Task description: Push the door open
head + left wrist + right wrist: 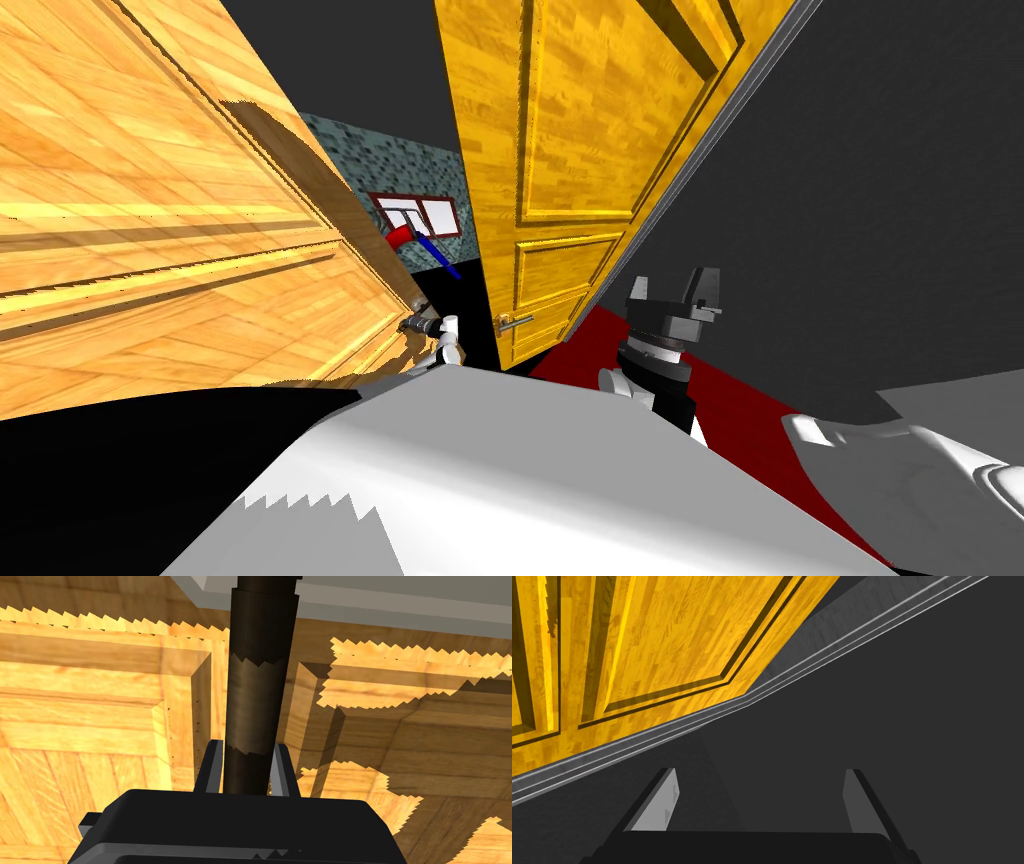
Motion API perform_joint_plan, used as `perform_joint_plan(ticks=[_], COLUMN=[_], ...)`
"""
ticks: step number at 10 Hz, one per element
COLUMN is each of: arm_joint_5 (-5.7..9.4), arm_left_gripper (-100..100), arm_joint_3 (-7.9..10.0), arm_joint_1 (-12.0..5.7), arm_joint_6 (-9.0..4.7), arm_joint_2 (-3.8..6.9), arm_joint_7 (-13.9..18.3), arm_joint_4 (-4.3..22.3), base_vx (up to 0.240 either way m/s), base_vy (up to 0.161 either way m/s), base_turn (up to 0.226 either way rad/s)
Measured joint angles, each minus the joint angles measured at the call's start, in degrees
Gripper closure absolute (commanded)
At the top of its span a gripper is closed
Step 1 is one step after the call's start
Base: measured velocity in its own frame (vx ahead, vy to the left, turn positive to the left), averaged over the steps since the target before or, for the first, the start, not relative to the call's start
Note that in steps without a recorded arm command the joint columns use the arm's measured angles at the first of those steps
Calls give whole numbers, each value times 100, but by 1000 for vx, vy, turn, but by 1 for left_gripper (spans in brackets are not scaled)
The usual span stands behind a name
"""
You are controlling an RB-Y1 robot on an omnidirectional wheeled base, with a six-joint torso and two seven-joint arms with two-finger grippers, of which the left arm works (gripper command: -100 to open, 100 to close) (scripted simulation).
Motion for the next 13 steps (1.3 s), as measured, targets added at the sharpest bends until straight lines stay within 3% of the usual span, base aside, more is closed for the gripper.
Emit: perform_joint_plan(ticks=[1, 2, 4, 6, 8, 9, 13], arm_joint_5=[7, 90, 146, 264, 371, 379, 643], arm_left_gripper=[100, 100, 100, 100, 100, 100, 100], arm_joint_3=[19, 128, 233, 439, 619, 638, 1024], arm_joint_1=[20, 167, 131, 86, 68, 100, 201], arm_joint_6=[-31, 3, -162, -426, -623, -620, -913], arm_joint_2=[-8, -89, 52, 251, 404, 406, 409], arm_joint_7=[0, -96, -63, -61, -111, -139, -311], arm_joint_4=[12, -242, -58, 130, 165, 61, -66], base_vx=[-19, -37, -21, -11, 38, 26, 10], base_vy=[112, 159, 175, 228, 93, 60, 123], base_turn=[-117, -80, -176, -227, -36, -128, -222])
